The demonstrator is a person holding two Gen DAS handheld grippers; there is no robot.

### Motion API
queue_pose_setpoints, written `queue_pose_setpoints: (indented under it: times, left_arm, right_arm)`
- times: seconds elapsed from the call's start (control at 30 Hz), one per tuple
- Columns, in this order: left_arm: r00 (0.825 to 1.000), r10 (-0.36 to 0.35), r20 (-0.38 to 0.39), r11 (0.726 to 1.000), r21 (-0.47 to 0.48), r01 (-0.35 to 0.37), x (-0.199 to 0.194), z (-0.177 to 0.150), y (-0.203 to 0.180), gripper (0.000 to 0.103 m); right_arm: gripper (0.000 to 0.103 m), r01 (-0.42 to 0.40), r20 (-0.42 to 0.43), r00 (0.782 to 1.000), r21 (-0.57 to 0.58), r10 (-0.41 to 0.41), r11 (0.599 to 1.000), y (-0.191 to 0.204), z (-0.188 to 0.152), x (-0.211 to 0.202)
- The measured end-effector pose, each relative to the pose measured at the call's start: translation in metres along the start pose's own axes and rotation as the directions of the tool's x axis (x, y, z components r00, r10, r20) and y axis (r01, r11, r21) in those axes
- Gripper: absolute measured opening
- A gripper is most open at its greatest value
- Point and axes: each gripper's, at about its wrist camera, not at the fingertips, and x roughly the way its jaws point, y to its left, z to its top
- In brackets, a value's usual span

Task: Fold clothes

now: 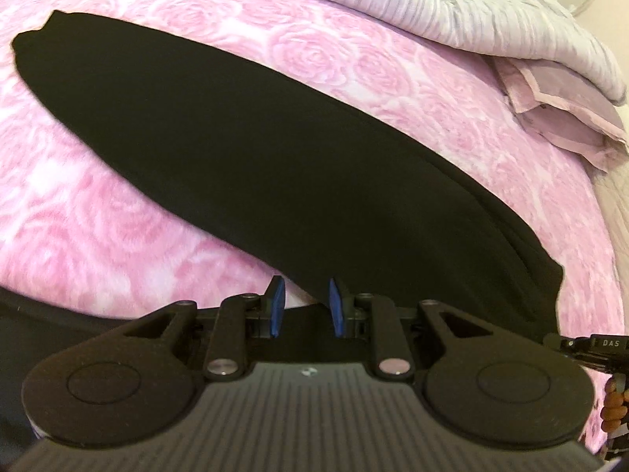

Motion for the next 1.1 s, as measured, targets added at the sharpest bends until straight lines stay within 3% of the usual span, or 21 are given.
queue_pose_setpoints:
  times: [0.13,0.27,0.4,0.43,0.5,0.57,0.73,0.83,0.93,1.1]
  left_arm:
    - [0.999,0.022,0.028,1.0,-0.007,-0.022,-0.009,-0.003,-0.003,0.02]
    - [0.998,0.055,0.012,0.998,-0.012,-0.055,-0.005,-0.009,-0.004,0.02]
    - [0.998,0.052,0.019,0.999,-0.005,-0.052,-0.008,-0.015,-0.004,0.02]
    - [0.998,0.056,0.017,0.998,-0.003,-0.056,-0.007,-0.017,-0.003,0.02]
    - [0.998,0.065,0.005,0.998,-0.015,-0.065,-0.003,-0.019,-0.003,0.02]
    - [0.998,0.062,0.0,0.998,-0.022,-0.062,-0.001,-0.02,-0.004,0.019]
    - [0.998,0.062,-0.004,0.998,0.001,-0.062,0.002,-0.021,-0.007,0.02]
    - [0.998,0.055,-0.009,0.998,-0.017,-0.055,0.002,-0.02,-0.007,0.02]
    - [0.998,0.055,-0.002,0.998,-0.005,-0.055,0.001,-0.019,-0.01,0.02]
    - [0.997,0.071,-0.001,0.997,-0.001,-0.071,0.001,-0.016,-0.009,0.02]
  right_arm:
    - [0.002,-0.019,0.162,0.987,-0.03,0.024,0.999,0.001,-0.002,-0.032]
    - [0.002,0.055,0.144,0.987,0.069,-0.065,0.996,-0.017,-0.006,-0.012]
    - [0.002,-0.027,0.28,0.959,-0.036,0.036,0.999,0.017,0.001,-0.034]
    - [0.002,-0.005,0.291,0.957,-0.045,0.018,0.999,0.018,0.002,-0.035]
    - [0.002,0.085,0.263,0.961,0.026,-0.089,0.996,-0.001,0.005,-0.024]
    - [0.002,0.134,0.167,0.973,0.158,-0.16,0.978,-0.03,0.007,-0.005]
    - [0.007,0.082,0.117,0.988,0.131,-0.098,0.988,-0.025,0.019,-0.012]
    - [0.022,0.055,0.13,0.989,0.121,-0.07,0.991,-0.029,0.029,-0.019]
    - [0.031,0.011,0.157,0.987,0.159,-0.037,0.987,-0.039,0.04,-0.022]
    - [0.031,-0.061,0.17,0.985,0.232,0.021,0.971,-0.056,0.065,-0.007]
